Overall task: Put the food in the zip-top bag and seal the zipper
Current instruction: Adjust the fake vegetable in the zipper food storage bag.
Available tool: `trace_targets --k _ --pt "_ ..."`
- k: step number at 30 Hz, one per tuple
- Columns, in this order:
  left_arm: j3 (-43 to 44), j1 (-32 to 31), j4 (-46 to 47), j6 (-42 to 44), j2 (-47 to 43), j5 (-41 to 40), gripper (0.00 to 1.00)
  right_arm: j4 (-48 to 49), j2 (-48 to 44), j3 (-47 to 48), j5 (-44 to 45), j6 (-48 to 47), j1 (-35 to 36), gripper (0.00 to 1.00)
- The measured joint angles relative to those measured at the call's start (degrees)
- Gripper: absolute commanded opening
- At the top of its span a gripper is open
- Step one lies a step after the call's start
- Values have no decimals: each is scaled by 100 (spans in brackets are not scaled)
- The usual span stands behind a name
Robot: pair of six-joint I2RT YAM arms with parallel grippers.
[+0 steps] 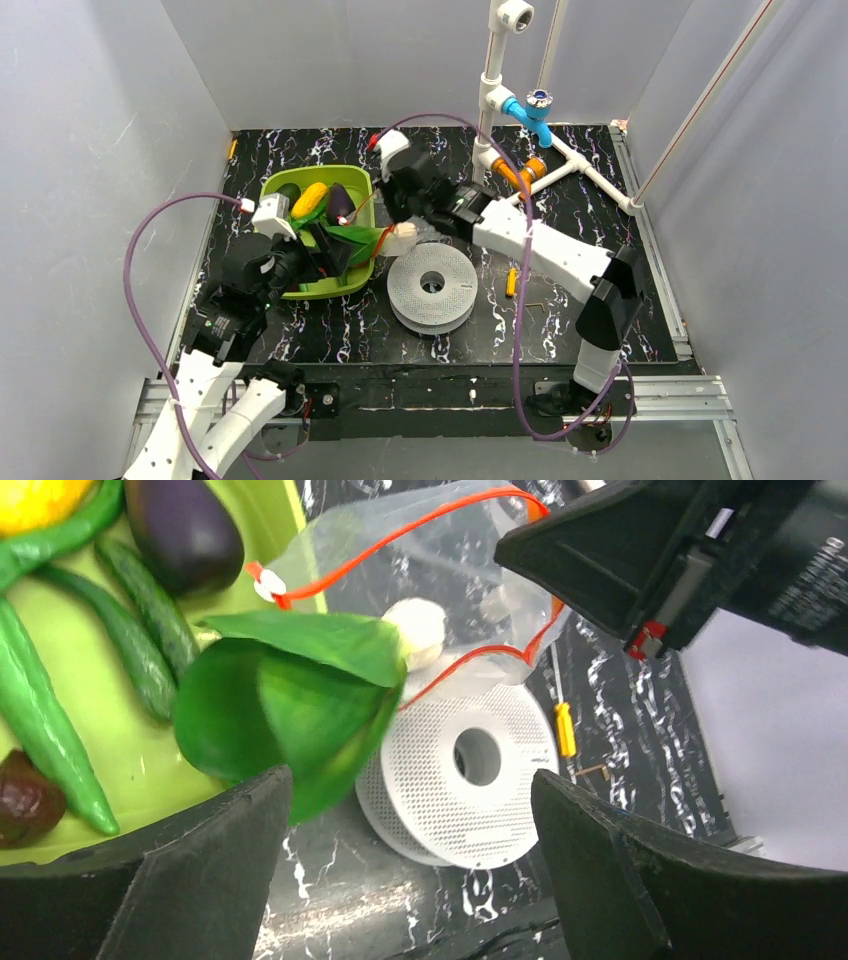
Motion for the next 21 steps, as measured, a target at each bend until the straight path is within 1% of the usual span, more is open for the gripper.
trace_targets --k 5,8,12,14,18,21 --pt "889 0 -273 -49 370 -30 95 294 -142 -25 -1186 412 -750 1" --pt "1246 0 -462 -151 653 -53 96 426 -146 -211 -1714 611 -980 1" --pt "1321 0 -734 -386 1009 -191 96 479 -146 -456 -2283 845 -1046 1" --pt "1321 0 -895 -606 1217 -262 98 485 -146 -476 -2444 907 -1053 1" --pt "1265 3 -1228 -1405 1624 -494 98 565 -146 -476 -2647 1003 -1079 1" --pt "1100 42 -1319 -1980 1848 -522 98 597 -146 -476 -2744 1032 -1086 1"
